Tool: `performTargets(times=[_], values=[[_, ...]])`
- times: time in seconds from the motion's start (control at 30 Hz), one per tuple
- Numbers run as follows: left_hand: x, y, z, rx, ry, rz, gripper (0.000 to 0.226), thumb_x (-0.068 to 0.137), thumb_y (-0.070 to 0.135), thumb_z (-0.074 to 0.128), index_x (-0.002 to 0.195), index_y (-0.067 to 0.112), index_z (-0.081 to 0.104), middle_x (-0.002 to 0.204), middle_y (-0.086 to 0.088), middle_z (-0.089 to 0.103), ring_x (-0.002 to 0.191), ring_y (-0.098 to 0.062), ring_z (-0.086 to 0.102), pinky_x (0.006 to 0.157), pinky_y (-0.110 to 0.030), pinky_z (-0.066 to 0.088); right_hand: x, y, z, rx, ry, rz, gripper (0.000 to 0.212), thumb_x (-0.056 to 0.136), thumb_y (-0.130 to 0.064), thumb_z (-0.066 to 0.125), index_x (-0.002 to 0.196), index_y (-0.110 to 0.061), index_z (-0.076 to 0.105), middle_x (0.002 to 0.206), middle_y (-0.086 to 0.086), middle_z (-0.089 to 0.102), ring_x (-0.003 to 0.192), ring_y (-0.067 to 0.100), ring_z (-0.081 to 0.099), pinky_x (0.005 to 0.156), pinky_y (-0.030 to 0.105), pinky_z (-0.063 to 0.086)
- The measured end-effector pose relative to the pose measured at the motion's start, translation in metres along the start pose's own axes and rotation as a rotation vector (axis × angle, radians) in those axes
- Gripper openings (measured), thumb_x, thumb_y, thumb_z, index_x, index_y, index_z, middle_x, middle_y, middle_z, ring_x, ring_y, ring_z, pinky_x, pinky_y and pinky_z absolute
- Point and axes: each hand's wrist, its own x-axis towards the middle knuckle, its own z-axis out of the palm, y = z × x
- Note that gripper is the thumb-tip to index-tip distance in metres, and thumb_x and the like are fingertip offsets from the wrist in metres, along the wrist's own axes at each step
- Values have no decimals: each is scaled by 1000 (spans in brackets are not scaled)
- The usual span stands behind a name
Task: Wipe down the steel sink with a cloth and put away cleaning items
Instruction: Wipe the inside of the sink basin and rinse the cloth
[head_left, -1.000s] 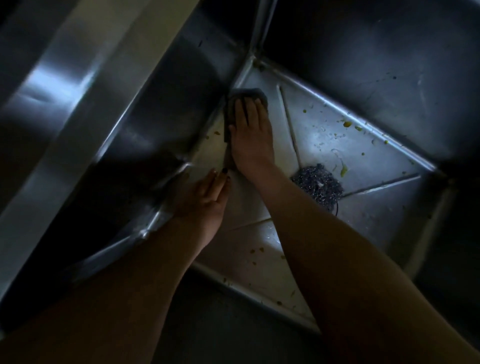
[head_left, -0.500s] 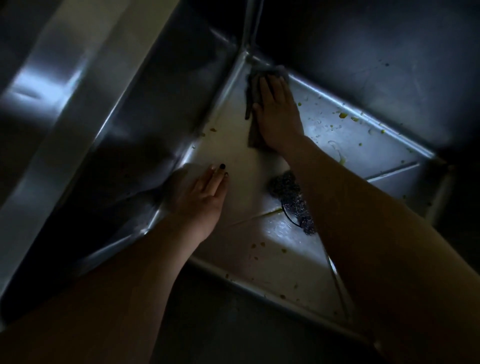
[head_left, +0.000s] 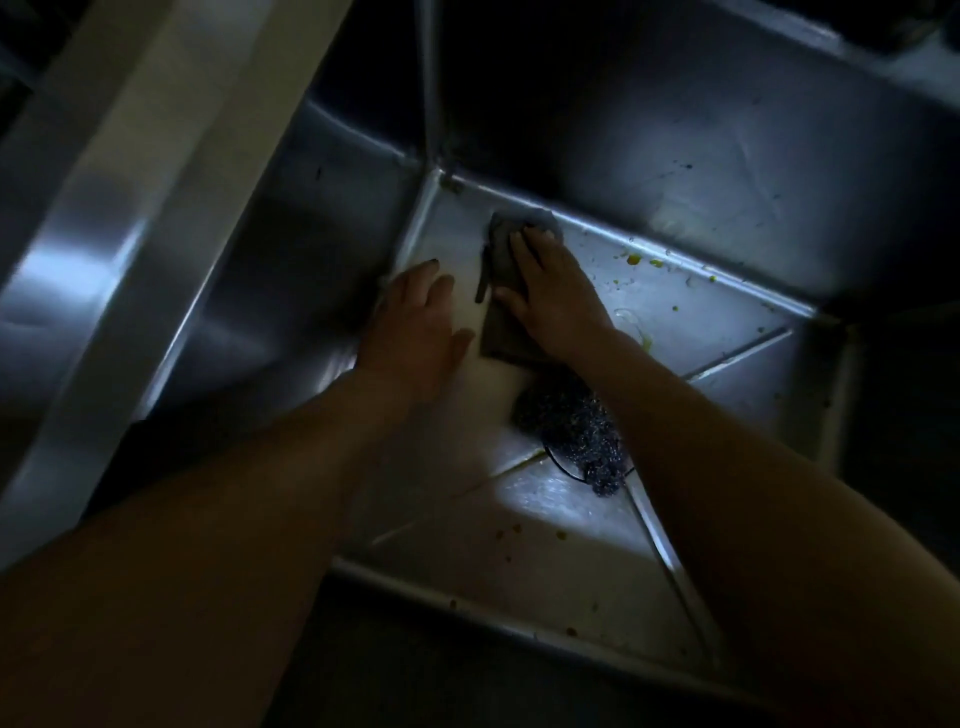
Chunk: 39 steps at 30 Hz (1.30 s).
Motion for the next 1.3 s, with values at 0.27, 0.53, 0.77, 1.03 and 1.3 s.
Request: performTargets(times=[0.27, 0.53, 0.77, 1.03, 1.3], values=[[44, 20, 27, -176, 86, -60, 51, 98, 24, 33, 143, 3, 20, 155, -13, 7, 143, -25, 4, 114, -31, 5, -31, -3, 21, -90, 88, 158, 61, 97, -37, 38, 147, -8, 22, 149, 19, 27, 129, 35, 33, 108, 37, 23], [49, 21, 55, -162, 241, -55, 52, 96, 21, 37, 142, 2, 25, 154, -17, 15, 143, -27, 8, 114, -32, 3, -26, -5, 31, -126, 138, 213, 58, 98, -36, 33, 149, -12, 19, 152, 16, 25, 135, 33, 28, 108, 41, 24], [46, 20, 65, -112, 325, -22, 50, 95, 22, 38, 140, 2, 31, 150, -19, 25, 142, -30, 16, 114, -36, 10, -9, 11, 23, -120, 172, 316, 58, 100, -38, 29, 149, -11, 15, 153, 19, 22, 140, 31, 21, 114, 38, 16], [44, 21, 62, -119, 296, -14, 52, 97, 26, 33, 143, 3, 24, 153, -16, 17, 143, -27, 8, 114, -33, 2, -31, 6, 27, -67, 168, 400, 58, 100, -38, 31, 149, -9, 17, 154, 17, 19, 141, 31, 18, 113, 38, 15], [48, 22, 65, -100, 287, -47, 54, 96, 26, 34, 144, 5, 22, 154, -14, 15, 143, -26, 8, 114, -33, 2, -42, -18, 37, -33, 198, 365, 58, 95, -35, 41, 145, -10, 28, 147, 16, 33, 133, 34, 31, 104, 41, 27]])
